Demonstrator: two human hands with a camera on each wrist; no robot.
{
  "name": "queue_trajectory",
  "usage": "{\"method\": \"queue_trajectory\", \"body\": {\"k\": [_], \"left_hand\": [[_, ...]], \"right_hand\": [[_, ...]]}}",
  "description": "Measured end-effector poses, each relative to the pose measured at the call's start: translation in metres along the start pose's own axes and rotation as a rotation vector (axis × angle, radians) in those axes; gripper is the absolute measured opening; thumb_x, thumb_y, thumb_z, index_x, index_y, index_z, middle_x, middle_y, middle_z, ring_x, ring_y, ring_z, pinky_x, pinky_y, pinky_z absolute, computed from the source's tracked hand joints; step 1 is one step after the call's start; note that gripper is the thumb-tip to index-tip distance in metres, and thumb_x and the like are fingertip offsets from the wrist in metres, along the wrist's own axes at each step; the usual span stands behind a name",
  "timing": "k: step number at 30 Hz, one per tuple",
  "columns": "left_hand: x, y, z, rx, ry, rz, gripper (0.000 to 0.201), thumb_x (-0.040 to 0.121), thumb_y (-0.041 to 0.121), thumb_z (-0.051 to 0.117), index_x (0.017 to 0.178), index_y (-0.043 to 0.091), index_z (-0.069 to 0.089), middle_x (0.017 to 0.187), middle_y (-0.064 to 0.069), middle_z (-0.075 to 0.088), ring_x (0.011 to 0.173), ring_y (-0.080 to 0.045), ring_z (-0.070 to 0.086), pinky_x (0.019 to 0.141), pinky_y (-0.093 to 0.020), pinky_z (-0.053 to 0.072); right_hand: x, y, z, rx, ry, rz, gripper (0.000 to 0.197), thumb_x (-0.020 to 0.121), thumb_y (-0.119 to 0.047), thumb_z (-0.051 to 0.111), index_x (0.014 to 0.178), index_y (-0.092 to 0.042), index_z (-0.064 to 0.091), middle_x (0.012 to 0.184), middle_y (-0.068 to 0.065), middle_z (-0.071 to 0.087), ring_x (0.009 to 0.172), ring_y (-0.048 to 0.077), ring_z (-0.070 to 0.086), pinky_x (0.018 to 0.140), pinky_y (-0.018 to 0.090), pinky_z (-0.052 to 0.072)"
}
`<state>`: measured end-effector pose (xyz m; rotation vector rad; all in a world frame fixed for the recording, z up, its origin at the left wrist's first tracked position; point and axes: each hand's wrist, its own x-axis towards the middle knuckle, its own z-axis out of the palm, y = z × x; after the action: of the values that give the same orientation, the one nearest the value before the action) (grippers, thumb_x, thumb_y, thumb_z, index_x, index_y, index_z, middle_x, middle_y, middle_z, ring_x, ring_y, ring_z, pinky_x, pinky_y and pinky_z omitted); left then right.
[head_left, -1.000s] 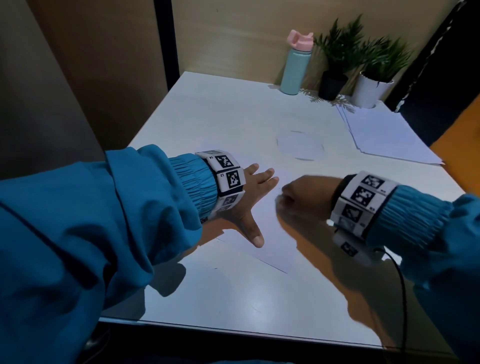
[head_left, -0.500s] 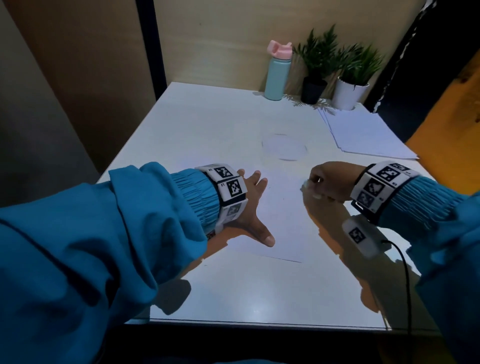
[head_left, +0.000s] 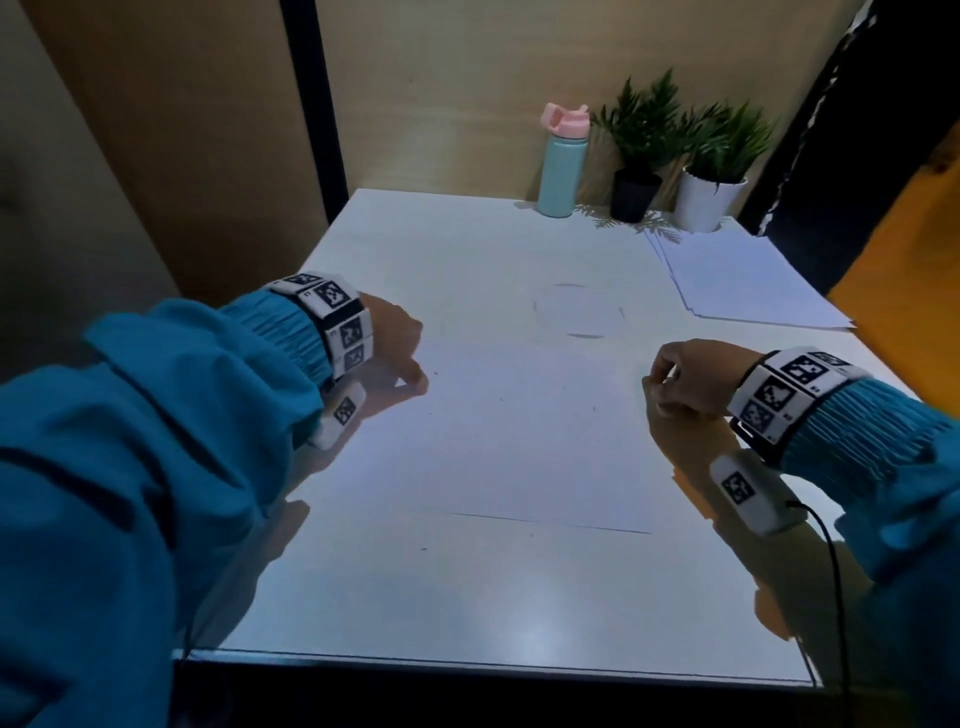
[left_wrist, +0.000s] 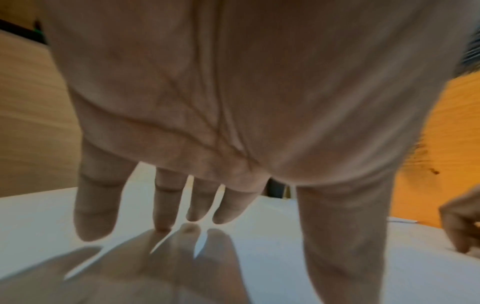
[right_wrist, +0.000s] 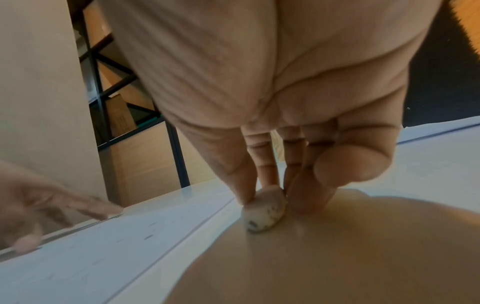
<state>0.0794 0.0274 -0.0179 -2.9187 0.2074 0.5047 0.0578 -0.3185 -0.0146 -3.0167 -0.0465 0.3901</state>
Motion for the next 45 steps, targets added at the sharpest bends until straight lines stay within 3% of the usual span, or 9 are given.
{"method": "queue_trajectory", "body": {"k": [3,6,12,20,24,30,36,41,45], "left_hand": [[-0.003,-0.012,0.02,-0.136,0.061,0.053,0.057,0.08,0.061,0.067,0.124,0.035,0.043,0.129,0.01,0.038,0.11,-0.009,0.036,0.088,-0.03,0.03],[0.0,-0.01,0.038,-0.267,0.393,0.128,0.074,0.065,0.074,0.054,0.103,0.012,0.064,0.108,0.001,0.055,0.089,-0.012,0.055,0.071,-0.026,0.035],[-0.003,-0.011,-0.005,-0.16,0.049,0.088,0.056,0.085,0.044,0.071,0.13,0.017,0.049,0.124,-0.002,0.053,0.11,-0.021,0.054,0.086,-0.03,0.04],[-0.024,-0.014,0.0,-0.684,0.237,0.19,0.016,0.084,0.02,0.073,0.096,0.024,0.062,0.096,0.004,0.066,0.088,-0.017,0.061,0.07,-0.03,0.046],[-0.046,-0.008,0.003,-0.963,0.368,0.198,0.011,0.085,0.015,0.073,0.09,0.014,0.063,0.084,0.001,0.066,0.074,-0.011,0.057,0.063,-0.026,0.04],[-0.059,-0.003,0.014,-1.285,0.497,0.153,0.015,0.083,0.017,0.075,0.092,0.012,0.064,0.083,-0.001,0.067,0.072,-0.009,0.059,0.068,-0.029,0.045],[-0.073,0.001,0.007,-1.692,0.641,0.197,0.049,0.077,0.035,0.08,0.12,0.02,0.062,0.115,0.0,0.072,0.106,-0.021,0.068,0.09,-0.039,0.052],[-0.084,0.003,0.012,-1.694,0.604,0.16,0.017,0.087,0.033,0.072,0.101,0.025,0.078,0.11,0.0,0.074,0.104,-0.024,0.069,0.093,-0.044,0.053],[-0.091,0.007,0.024,-1.559,0.457,0.133,0.013,0.093,0.023,0.065,0.102,0.022,0.074,0.099,0.006,0.076,0.092,-0.017,0.073,0.071,-0.024,0.058]], "right_hand": [[0.002,-0.002,0.0,-0.048,0.005,-0.001,0.011,0.084,-0.019,0.065,0.094,-0.02,0.063,0.084,-0.007,0.063,0.077,0.012,0.057,0.076,0.035,0.053],[0.003,-0.007,0.0,-0.099,0.007,-0.017,0.008,0.088,-0.023,0.063,0.095,-0.02,0.062,0.093,-0.003,0.066,0.084,0.016,0.058,0.073,0.03,0.047],[0.004,-0.018,0.002,-0.099,0.01,-0.032,0.016,0.093,-0.031,0.057,0.097,-0.016,0.061,0.079,-0.003,0.069,0.07,0.009,0.055,0.06,0.026,0.04],[0.006,-0.013,-0.01,0.073,-0.009,-0.105,0.07,0.081,-0.055,0.065,0.135,-0.014,0.05,0.134,0.003,0.055,0.119,0.021,0.055,0.098,0.036,0.044],[-0.004,-0.001,-0.019,0.471,-0.033,-0.171,0.079,0.066,-0.054,0.079,0.133,-0.022,0.052,0.13,-0.006,0.06,0.122,0.021,0.056,0.105,0.037,0.041],[-0.012,0.001,-0.003,1.155,-0.106,-0.272,0.051,0.056,-0.033,0.09,0.096,-0.006,0.075,0.104,0.016,0.074,0.106,0.046,0.063,0.103,0.054,0.044],[-0.032,-0.021,-0.017,1.406,0.165,-0.411,0.027,0.068,-0.022,0.076,0.091,-0.008,0.076,0.102,0.012,0.075,0.094,0.031,0.069,0.081,0.039,0.06],[-0.039,-0.02,-0.017,1.375,0.276,-0.486,0.028,0.077,-0.029,0.071,0.098,-0.011,0.074,0.111,0.016,0.072,0.102,0.035,0.068,0.087,0.046,0.057],[-0.035,-0.014,0.008,1.101,0.187,-0.402,0.009,0.085,-0.025,0.071,0.09,-0.029,0.077,0.099,-0.001,0.076,0.097,0.027,0.069,0.09,0.049,0.054]]}}
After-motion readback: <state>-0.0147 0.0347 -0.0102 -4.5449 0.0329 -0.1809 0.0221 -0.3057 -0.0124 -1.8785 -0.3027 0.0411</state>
